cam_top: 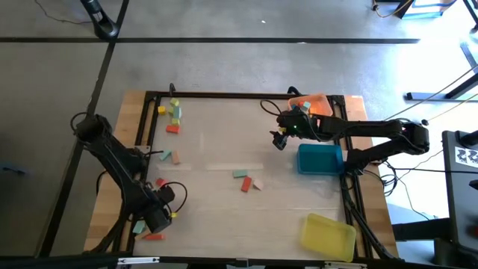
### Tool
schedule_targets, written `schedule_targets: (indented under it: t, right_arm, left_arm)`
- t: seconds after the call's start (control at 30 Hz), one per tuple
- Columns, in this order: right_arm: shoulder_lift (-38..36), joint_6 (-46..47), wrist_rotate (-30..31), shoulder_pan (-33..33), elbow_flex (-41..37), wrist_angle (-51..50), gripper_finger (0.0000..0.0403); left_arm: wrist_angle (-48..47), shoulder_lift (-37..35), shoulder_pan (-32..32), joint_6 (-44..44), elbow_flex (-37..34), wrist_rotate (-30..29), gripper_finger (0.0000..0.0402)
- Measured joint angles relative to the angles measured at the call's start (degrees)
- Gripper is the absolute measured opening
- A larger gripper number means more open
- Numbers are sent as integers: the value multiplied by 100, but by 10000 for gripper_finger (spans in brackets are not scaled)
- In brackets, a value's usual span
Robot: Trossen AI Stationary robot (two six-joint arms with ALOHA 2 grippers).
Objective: Sort blocks by size
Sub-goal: Put the orange cube block into the orange bin
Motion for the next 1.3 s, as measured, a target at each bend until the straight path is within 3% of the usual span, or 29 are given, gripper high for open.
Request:
schedule_targets:
  t: [0.4,0.67,0.93,1.03,1.3]
  right_arm:
    - [0,-2,-2,0,0,-4,326]
    - [9,-35,143,-1,0,-91,326]
    - [155,-45,435,-15,-7,-306,326]
    - [155,-112,164,-8,-7,-195,326]
    - [155,-382,-1245,210,-7,910,326]
  left_arm:
    - [203,578,-2,465,-2,169,199]
    - [170,603,-2,766,-2,190,117]
    - [148,527,131,1112,34,144,114]
    - [58,316,223,1389,123,-157,114]
    - [102,-357,594,2424,225,-1789,114]
